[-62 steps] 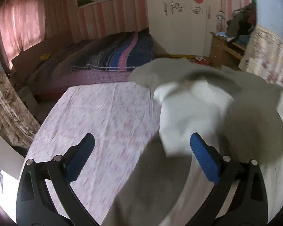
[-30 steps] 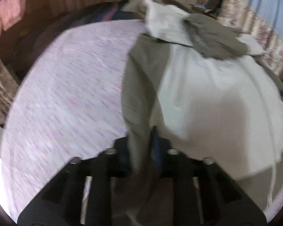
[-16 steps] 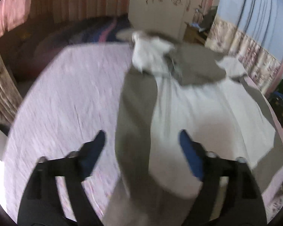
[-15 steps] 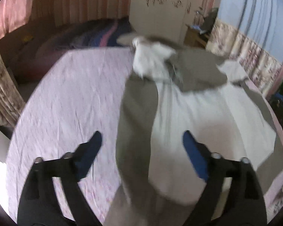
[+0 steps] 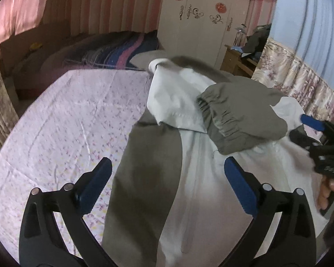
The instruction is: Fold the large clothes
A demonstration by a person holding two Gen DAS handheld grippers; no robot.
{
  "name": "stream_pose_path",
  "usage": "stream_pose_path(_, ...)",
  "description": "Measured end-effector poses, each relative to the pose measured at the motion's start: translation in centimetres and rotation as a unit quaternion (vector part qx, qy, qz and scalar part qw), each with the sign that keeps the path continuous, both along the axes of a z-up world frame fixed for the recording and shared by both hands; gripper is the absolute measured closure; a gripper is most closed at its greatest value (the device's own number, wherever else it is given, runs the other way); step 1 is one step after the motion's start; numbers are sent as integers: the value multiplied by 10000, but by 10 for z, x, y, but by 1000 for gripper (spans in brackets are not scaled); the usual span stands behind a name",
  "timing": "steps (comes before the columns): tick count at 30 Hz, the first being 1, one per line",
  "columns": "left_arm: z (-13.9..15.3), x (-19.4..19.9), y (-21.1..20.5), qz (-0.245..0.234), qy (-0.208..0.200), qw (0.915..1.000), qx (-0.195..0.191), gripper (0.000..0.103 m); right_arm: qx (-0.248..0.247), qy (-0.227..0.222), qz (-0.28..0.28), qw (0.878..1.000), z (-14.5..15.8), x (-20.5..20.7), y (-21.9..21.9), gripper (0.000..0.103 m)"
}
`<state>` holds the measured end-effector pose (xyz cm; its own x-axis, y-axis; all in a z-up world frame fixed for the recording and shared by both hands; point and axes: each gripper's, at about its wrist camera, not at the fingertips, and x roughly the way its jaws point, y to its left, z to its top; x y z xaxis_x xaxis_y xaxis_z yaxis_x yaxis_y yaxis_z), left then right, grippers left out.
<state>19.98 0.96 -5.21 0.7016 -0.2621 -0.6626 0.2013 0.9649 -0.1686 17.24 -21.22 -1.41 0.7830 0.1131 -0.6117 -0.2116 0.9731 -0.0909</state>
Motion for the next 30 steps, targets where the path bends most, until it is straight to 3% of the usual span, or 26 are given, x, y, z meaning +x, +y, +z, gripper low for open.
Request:
stream_pose_path(4, -5, 5, 4, 23, 99, 9999, -79, 3, -226, 332, 7, 9992, -21, 28, 11, 20)
stream_pose_path(5, -5, 6, 5, 23, 105, 9999, -81, 3, -123, 437, 34, 9990, -24, 33, 8, 27)
stream_pose_path(6, -5, 6, 6, 28, 100, 9999, -75, 3, -16, 580, 40, 9983, -26, 36, 4, 74)
stream_pose_path(7, -4, 6, 6, 32, 87, 9999, -61, 3, -2, 660, -69, 9978, -27, 37, -1, 100)
stream_pose_path(12, 0, 2, 10, 22, 69, 10000, -6, 3, -13, 506, -252, 9984, -16, -1, -25, 103)
stream_pose_path(18, 12, -27, 19, 0, -77, 9998, 171, 3, 101, 366, -914, 9951, 1, -96, -103, 103)
stream_pose_path(23, 21, -59, 33, 59, -157, 9997, 196, 3, -22, 478, -2014, 9783, -5, -170, -196, 103)
stream_pose_path(26, 31, -73, 37, 78, -197, 9995, 230, 3, -93, 538, -2408, 9690, -4, -200, -230, 102)
stream_pose_path(27, 36, -79, 38, 69, -250, 9994, 242, 3, -100, 519, -2457, 9679, -1, -206, -235, 100)
stream_pose_path(29, 44, -86, 39, 45, -344, 9989, 320, 3, -231, 546, -2651, 9624, 6, -214, -239, 84)
stream_pose_path(30, 48, -87, 40, 52, -374, 9985, 404, 3, -269, 533, -2748, 9596, 11, -217, -240, 52)
